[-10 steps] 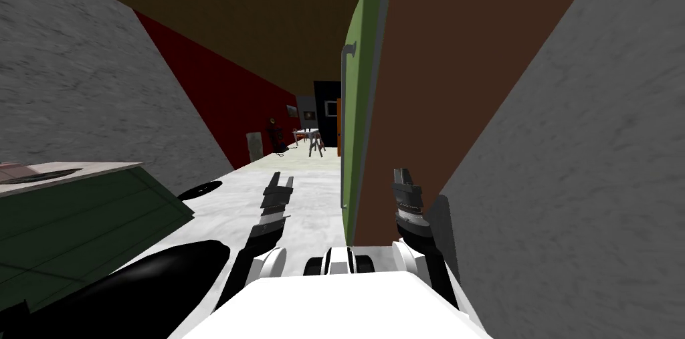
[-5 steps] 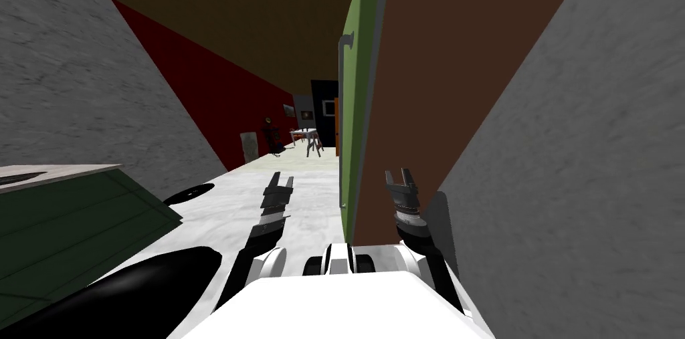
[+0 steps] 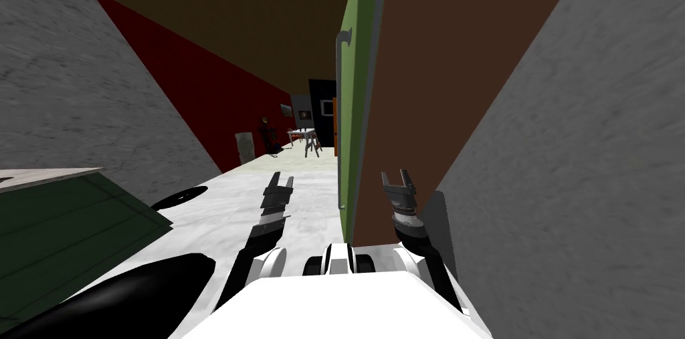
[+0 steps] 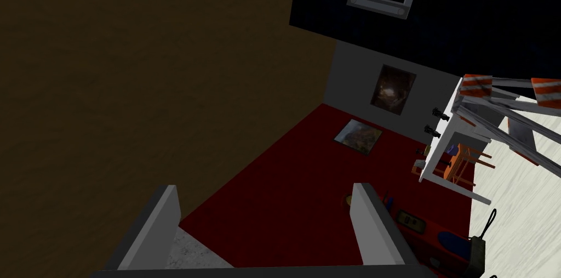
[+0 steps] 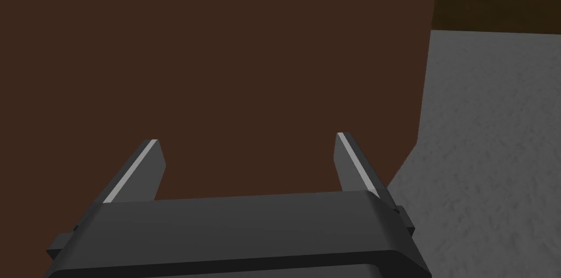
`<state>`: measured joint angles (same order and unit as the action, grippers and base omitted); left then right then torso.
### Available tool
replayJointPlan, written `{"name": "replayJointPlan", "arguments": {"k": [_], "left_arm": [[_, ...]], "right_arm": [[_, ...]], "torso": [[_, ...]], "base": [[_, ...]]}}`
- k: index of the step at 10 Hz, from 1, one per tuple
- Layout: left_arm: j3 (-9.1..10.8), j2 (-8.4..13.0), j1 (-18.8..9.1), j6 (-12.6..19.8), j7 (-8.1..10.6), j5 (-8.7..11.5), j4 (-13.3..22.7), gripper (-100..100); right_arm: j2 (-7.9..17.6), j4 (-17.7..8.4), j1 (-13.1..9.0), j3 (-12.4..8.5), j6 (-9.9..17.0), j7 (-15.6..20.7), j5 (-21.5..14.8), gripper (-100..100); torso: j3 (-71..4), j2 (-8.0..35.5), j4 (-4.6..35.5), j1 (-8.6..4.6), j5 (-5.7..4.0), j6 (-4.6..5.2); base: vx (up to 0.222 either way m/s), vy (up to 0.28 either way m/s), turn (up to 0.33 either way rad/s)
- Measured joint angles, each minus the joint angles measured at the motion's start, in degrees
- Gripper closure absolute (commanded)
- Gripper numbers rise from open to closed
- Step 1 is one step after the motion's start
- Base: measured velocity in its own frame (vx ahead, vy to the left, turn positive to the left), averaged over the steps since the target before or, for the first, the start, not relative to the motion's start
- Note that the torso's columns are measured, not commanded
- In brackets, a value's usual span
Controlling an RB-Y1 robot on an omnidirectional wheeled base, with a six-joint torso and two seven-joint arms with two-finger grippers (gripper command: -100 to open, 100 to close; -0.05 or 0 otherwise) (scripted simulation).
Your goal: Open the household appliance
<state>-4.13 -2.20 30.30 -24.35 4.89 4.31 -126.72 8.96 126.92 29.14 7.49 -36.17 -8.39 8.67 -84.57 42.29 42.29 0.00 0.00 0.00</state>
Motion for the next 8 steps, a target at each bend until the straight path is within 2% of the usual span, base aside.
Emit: {"name": "replayJointPlan", "arguments": {"k": [8], "left_arm": [[0.0,0.0,0.0,0.0,0.0,0.0,0.0,0]], "right_arm": [[2.84,-1.86,-0.2,5.19,-0.87,-12.12,6.57,-100]], "torso": [[0.0,0.0,0.0,0.0,0.0,0.0]], "base": [[0.024,0.001,-0.059]]}}
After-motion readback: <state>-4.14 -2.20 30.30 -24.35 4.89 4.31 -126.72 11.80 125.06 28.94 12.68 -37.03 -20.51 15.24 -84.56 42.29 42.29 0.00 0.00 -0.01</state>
